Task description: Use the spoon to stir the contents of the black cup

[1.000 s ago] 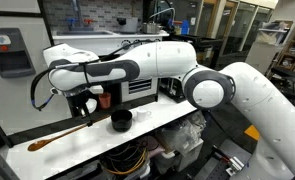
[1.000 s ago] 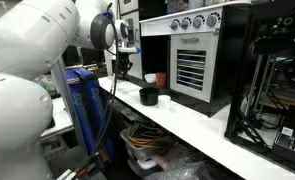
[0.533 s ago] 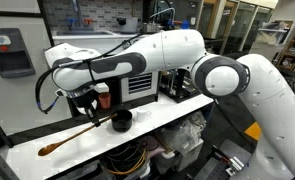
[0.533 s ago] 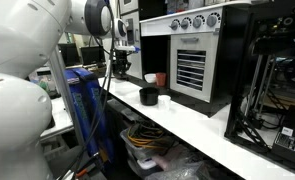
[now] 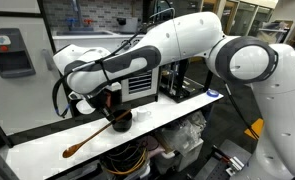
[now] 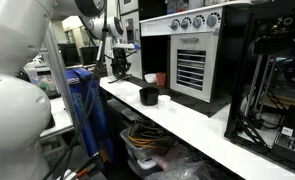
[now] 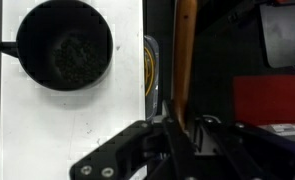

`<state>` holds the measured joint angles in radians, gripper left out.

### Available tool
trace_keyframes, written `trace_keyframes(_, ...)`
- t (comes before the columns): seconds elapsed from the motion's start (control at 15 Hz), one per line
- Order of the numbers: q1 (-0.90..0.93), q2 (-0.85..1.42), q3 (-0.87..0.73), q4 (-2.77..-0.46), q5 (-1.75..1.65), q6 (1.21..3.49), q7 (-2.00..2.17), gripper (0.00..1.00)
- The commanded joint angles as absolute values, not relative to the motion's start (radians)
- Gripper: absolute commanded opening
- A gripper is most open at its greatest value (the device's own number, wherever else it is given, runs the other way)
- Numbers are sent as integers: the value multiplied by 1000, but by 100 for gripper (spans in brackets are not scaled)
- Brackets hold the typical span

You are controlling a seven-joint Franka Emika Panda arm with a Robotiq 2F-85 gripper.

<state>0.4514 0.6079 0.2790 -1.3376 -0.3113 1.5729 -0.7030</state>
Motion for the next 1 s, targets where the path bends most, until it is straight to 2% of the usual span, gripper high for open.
trace_keyframes(0.0,450,514,263,-1450,-391,1573,-718,4)
trace_keyframes(0.93,516,548,271,-1314,-749,1305,-791,4)
